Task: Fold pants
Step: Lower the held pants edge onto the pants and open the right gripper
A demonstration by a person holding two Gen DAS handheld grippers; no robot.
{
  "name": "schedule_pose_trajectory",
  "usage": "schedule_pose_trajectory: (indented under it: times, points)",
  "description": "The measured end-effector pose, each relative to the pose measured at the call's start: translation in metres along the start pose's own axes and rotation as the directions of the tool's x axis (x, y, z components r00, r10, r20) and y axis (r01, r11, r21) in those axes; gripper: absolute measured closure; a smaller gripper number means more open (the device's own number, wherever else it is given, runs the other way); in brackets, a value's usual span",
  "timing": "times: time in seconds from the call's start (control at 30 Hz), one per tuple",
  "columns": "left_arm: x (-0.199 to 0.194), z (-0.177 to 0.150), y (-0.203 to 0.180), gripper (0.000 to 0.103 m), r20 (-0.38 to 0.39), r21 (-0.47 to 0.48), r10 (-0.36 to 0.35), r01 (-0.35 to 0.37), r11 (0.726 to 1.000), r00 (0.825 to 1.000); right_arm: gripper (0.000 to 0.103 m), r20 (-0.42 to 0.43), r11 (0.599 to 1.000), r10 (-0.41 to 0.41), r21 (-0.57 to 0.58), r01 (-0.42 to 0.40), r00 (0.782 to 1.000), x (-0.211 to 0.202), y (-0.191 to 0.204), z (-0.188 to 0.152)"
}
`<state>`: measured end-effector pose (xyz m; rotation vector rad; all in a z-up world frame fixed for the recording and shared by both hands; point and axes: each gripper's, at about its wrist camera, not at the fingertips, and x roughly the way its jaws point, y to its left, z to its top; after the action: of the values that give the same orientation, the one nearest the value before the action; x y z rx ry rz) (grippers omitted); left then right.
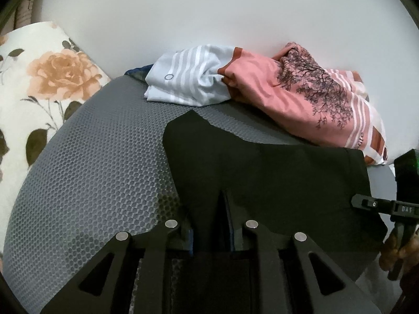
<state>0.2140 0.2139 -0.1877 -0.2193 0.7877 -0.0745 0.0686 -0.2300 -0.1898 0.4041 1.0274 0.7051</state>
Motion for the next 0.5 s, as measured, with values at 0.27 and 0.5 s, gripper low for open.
schedule_pose_trajectory:
  times: [0.27, 0.5]
  points:
    - [0.004, -0.008, 0.000, 0.077, 0.021, 0.007, 0.035, -0.035, 0.999, 0.999, 0.075, 0.062, 0.993, -0.096, -0.063, 0.100, 0.993, 0.021, 0.004, 0.015]
    - [0.003, -0.009, 0.003, 0.072, 0.036, -0.010, 0.040, -0.040, 0.999, 0.999, 0.069, 0.111, 0.983, -0.151, -0.091, 0.162, 0.982, 0.022, 0.010, 0.012]
